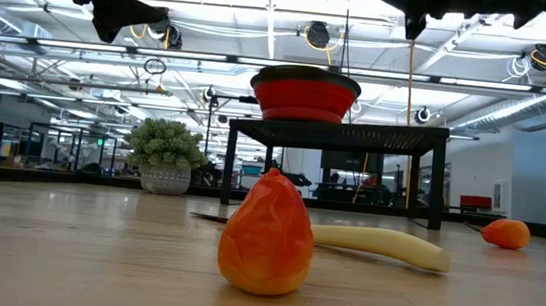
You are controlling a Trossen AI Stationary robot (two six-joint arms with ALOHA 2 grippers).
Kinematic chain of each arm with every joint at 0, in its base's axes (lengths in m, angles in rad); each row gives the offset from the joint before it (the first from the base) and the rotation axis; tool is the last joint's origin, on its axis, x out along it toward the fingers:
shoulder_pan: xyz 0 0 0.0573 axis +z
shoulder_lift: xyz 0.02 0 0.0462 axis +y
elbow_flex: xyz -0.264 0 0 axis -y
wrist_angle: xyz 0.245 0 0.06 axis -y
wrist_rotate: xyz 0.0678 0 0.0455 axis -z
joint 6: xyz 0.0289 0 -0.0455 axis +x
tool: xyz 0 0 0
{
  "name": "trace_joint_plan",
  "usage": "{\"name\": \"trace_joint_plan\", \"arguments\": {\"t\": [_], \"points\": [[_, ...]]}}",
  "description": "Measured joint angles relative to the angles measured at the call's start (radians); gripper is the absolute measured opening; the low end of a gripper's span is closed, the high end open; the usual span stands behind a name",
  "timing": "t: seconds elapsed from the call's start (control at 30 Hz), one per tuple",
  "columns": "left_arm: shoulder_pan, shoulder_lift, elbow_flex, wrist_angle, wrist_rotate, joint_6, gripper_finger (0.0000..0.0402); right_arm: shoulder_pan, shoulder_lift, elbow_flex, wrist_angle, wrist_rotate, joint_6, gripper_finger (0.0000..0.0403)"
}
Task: Pick & Place Fruit
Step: Put the yellow pear into the red strainer bowl on the shelf
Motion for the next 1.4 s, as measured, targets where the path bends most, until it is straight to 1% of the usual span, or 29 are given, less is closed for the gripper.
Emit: {"name": "trace_joint_plan", "arguments": {"t": [0.3,0.5,0.83,1.1,1.3,1.4], "points": [[0.0,0.001,0.0,-0.021,-0.001,0.0,0.0243,0.062,-0.031,0.0,-0.184,-0.017,-0.021,0.0001],[0.0,0.001,0.0,-0.021,-0.002,0.001,0.0243,0.122,-0.039,0.0,-0.255,-0.114,-0.117,0.0001],[0.0,0.001,0.0,-0.021,-0.002,0.0,0.0243,0.238,-0.123,0.0,-0.483,-0.113,-0.145,0.0],[0.0,0.001,0.0,-0.019,-0.002,-0.001,0.0243,0.366,-0.174,0.0,-0.706,-0.114,-0.094,0.0],[0.0,0.001,0.0,-0.019,-0.002,-0.002,0.0243,0.469,-0.181,0.0,-0.87,-0.111,-0.093,0.0],[0.0,0.001,0.0,-0.019,-0.002,0.004,0.0244,0.523,-0.177,0.0,-0.929,-0.087,-0.092,0.0]]}}
